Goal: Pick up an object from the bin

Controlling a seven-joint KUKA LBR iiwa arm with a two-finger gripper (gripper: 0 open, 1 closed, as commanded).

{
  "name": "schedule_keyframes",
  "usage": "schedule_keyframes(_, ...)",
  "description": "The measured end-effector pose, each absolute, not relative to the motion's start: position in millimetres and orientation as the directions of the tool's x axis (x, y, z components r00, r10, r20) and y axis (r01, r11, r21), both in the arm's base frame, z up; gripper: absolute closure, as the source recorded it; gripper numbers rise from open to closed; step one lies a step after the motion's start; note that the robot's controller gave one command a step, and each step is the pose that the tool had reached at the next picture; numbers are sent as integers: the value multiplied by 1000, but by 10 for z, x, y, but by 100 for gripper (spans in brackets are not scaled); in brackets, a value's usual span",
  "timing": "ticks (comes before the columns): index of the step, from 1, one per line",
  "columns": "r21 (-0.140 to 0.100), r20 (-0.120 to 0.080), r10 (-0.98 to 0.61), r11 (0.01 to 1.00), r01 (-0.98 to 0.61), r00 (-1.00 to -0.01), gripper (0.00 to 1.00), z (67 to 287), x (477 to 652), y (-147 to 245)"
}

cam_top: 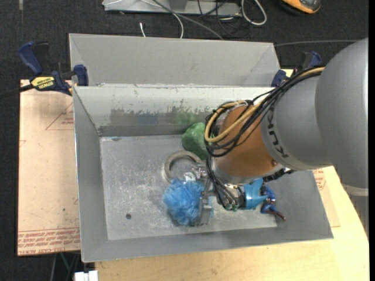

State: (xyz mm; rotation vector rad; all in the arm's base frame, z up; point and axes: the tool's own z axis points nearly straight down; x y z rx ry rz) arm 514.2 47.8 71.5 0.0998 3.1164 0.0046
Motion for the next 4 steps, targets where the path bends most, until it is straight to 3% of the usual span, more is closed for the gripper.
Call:
schedule_keyframes(1,14,-24,348,937,348,-937,100,731,5126,554)
schedule_keyframes(2,14,-24,348,937,348,-937,100,730,5126,555)
schedule_keyframes(3,4,-29,-13,1000,-13,-999,100,717,5321,553)
schedule_keyframes(4,16,-36,271,963,270,-962,100,723,5190,580)
